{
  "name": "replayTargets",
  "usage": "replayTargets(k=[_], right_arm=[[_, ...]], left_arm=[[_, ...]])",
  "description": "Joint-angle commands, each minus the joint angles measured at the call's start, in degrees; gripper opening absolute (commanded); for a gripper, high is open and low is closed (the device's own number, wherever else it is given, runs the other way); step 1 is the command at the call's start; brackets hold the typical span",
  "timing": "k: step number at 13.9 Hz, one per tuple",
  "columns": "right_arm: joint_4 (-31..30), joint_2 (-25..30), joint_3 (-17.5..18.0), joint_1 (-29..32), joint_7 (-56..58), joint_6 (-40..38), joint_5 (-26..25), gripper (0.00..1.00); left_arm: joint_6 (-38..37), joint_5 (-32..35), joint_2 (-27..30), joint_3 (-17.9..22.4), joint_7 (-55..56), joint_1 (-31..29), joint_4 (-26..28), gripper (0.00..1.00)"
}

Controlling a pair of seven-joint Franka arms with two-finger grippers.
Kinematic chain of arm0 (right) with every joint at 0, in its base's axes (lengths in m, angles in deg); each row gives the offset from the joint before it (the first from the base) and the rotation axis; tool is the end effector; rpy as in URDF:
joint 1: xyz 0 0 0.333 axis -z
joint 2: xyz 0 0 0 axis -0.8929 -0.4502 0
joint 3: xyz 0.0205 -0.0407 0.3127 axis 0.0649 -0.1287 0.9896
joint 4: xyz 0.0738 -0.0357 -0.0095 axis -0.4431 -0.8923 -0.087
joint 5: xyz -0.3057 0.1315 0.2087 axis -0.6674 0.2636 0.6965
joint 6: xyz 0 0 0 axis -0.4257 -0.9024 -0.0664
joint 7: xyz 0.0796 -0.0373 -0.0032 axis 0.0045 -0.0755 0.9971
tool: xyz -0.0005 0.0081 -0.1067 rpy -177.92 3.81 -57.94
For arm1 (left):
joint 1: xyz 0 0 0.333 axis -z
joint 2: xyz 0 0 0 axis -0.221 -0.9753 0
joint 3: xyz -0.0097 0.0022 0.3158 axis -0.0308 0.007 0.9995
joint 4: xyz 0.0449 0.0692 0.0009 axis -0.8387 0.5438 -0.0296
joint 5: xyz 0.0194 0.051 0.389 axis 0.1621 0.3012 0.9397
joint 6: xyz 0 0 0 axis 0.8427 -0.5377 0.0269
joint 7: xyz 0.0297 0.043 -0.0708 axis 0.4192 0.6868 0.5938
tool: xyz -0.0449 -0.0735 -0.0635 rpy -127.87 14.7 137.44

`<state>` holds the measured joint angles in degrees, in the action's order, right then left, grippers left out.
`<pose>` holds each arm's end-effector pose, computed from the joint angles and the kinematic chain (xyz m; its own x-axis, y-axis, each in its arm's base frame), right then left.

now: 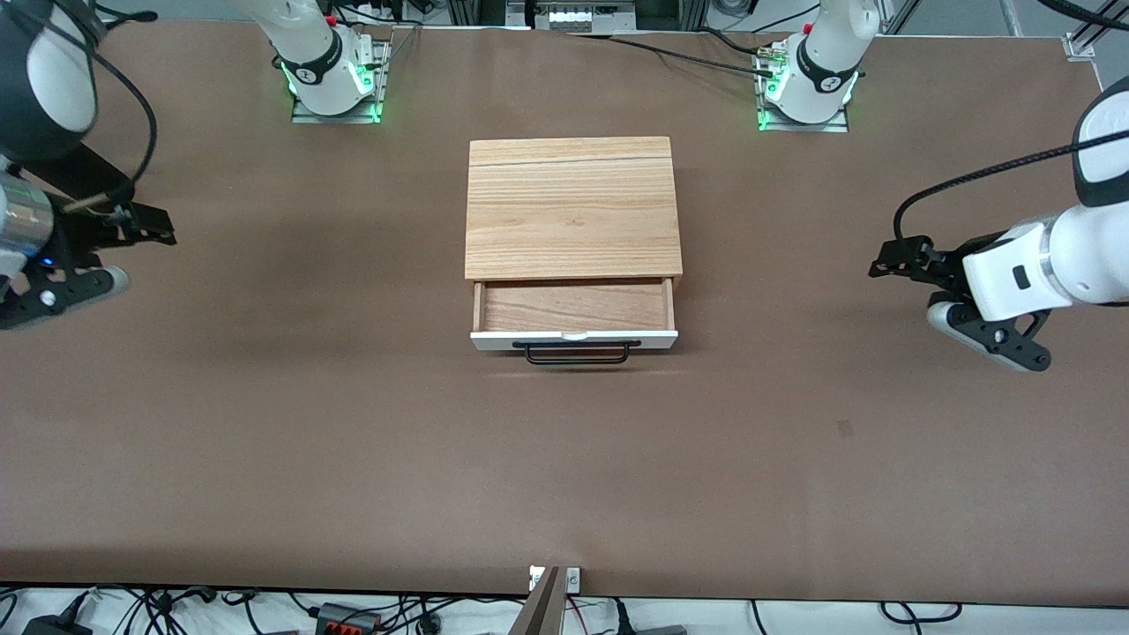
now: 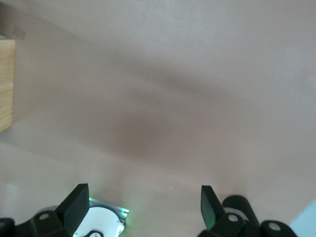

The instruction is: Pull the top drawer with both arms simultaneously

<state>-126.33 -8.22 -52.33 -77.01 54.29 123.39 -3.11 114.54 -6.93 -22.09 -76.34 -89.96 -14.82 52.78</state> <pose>0.6090 0.0057 0.5705 0.9061 0.3278 -0.2675 0.3407 -0.9402 0.0021 0.6354 -0.0507 0.5376 0.9142 -0.3706 -0.1640 -0.3355 -0.9191 0.2066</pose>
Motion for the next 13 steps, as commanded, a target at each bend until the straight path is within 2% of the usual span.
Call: replayTargets(k=[1,3,5,7,9,10,13], right_arm=[[-7.2,6.5,10.8,9.1,-8.9,1.1,-2.0,1.0],[-17.1,12.9,17.5,15.2,-13.2,8.9,-2.3,1.0],[-26.5,19.0,19.6,17.2,-13.1,17.4,-2.1,1.0],[-25.9,19.4,19.6,17.9,-12.8,17.9,-1.7,1.0],[-25.1,19.7,18.8,17.9,-12.8,16.5,-0.7,1.0],[-25.0,20.2,17.7,17.5,-14.0,14.5,2.2,1.0],[-24.6,19.9,17.4,16.1,-19.2,14.8,2.8,1.0]], left_arm=[[0.0,6.2,2.7,-0.4,6.3,0.6,2.3,1.0],[5.4,5.8,7.4,-0.6,8.7,0.6,7.8,1.0],[8.4,5.6,13.0,-0.7,11.4,0.6,16.8,1.0],[15.2,5.5,18.6,-0.6,13.3,0.6,25.6,1.0],[18.7,4.6,22.5,-0.6,14.0,0.6,31.8,1.0],[19.4,4.5,23.1,-0.6,14.1,0.3,33.1,1.0],[19.5,4.4,23.3,-0.7,13.6,0.1,34.0,1.0]])
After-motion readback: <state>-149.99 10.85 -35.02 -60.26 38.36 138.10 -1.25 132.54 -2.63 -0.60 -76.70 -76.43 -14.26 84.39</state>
